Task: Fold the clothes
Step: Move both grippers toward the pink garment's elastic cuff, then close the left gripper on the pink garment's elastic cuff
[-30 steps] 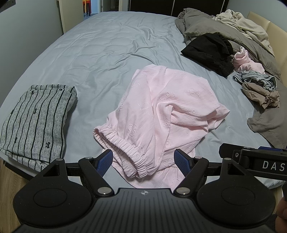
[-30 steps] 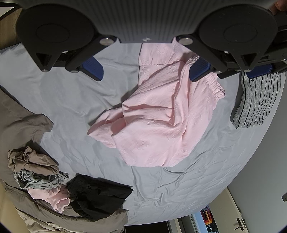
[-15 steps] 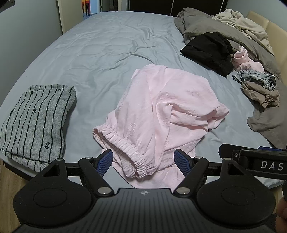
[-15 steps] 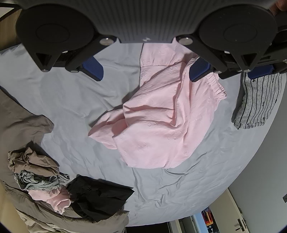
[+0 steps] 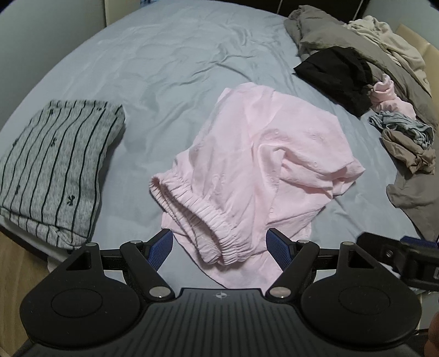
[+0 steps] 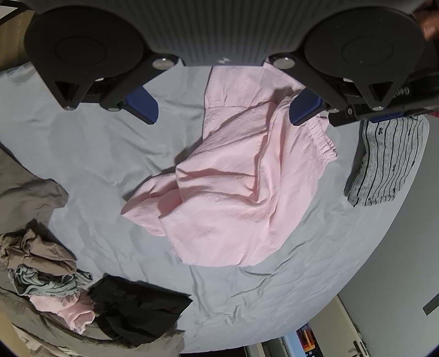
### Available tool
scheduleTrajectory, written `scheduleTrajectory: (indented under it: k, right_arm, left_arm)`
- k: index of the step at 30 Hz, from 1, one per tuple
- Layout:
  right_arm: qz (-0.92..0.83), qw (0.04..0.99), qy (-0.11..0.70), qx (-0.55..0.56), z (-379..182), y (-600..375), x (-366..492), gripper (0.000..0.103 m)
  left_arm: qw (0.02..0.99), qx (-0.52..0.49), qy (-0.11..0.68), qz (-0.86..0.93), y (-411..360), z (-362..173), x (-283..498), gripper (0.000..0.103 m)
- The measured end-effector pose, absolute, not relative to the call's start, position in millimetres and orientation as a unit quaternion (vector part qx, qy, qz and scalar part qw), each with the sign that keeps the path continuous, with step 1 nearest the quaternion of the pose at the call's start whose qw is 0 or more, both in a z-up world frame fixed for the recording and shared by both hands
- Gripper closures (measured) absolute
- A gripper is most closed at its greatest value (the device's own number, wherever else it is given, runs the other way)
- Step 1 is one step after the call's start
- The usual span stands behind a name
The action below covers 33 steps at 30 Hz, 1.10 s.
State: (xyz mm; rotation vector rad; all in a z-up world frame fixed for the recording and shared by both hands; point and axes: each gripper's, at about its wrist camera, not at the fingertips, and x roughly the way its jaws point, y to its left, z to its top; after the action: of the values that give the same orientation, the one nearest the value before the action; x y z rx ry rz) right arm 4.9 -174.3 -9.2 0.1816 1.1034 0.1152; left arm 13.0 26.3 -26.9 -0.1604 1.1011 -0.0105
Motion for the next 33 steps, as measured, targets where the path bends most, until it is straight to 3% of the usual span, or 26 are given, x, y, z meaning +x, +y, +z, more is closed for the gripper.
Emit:
scheduleTrajectory:
  k: [12,17,30,33]
  right_arm:
    - [0.079,0.849,0.512,0.1,-2,-171,2,0.0]
    - [0.084,0.849,0.511,0.108,0,-175,1,0.0]
    - [0.092,0.846,0.507,0.135,6,-187,1,0.0]
    - [0.094,0.845,0.508,0.138,6,-187,1,0.0]
  left_arm:
    - [0.841,-0.103,0.531,-0.007,28,-58,36,0.029]
    - [0.833,-0.113,0.542,0.002,35,-79,50,0.037]
    - [0.82,-0.189,0.54,-0.029,56,-105,70,0.038]
    - [0.814,-0.194,0.546,-0.032,55,-112,74,0.043]
